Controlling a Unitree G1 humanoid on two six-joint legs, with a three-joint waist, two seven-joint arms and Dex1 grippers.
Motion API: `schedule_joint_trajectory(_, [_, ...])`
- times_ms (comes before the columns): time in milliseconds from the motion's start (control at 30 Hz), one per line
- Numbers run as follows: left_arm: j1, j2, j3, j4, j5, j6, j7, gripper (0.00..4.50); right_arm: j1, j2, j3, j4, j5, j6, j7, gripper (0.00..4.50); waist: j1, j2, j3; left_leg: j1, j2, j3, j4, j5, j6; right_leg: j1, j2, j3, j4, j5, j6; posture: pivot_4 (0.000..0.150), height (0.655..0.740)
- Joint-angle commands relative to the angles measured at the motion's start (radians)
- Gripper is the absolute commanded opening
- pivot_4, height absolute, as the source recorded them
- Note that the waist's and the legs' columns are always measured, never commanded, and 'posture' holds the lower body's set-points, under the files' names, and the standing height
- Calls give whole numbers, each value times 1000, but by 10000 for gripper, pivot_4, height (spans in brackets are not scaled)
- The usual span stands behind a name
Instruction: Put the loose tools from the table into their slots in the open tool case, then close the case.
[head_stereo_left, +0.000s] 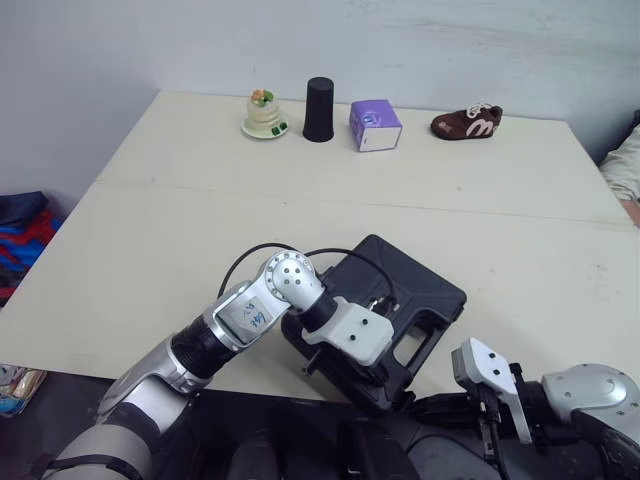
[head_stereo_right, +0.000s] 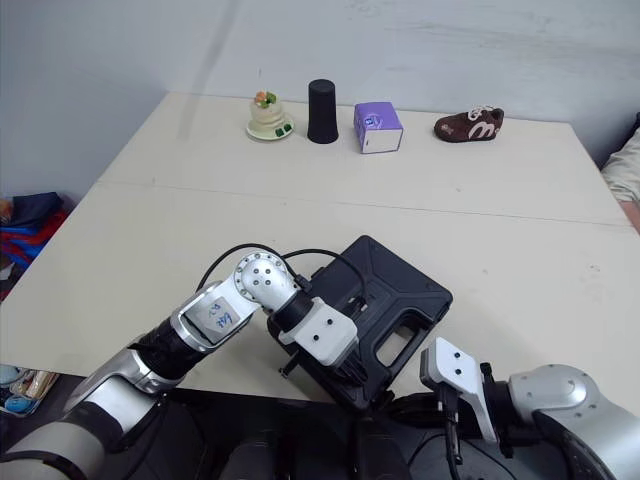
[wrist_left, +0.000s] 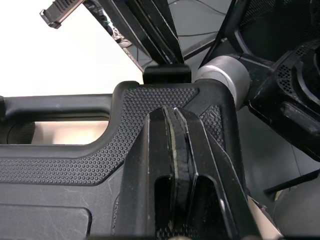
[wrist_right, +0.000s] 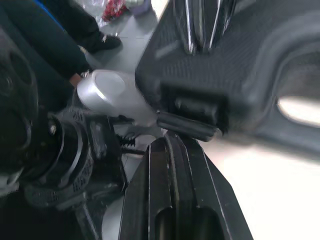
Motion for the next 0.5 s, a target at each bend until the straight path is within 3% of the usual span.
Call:
schedule_joint_trajectory(33, [28,17,-70,79,92,24,12,299,-60,42,-25,-44,129,44,-47,0,-2,0,0,0,0,0,0,0,0,0,0,0,-1,0,-1,1500,7383])
schedule_joint_trajectory(133, [25,12,-66,94,93,20,18,299,-87,55,-35,-46,170,84,-73,0,-3,-1,0,0,1,1,0,1,1,0,0,0,-1,1,-5,1500,7383])
schedule_joint_trajectory(333, [40,-2,9,106,35,40,31,299,-67,5,-41,-34,74,26,-57,0,-2,0,-1,0,1,1,-1,5,4,2,0,0,-8,5,-8,1500,7383])
schedule_joint_trajectory(400, [59,-17,151,72,-95,124,52,6533,-35,2,-145,-18,113,22,-38,0,-3,2,0,-1,1,1,-1,5,4,3,-1,0,-10,7,-7,1500,7383])
schedule_joint_trajectory(500, [71,-2,349,13,-272,305,91,18126,7,-27,-298,15,171,20,38,9732,-1,2,2,-5,0,4,-1,6,6,-2,-3,-1,-9,8,-6,1500,7383])
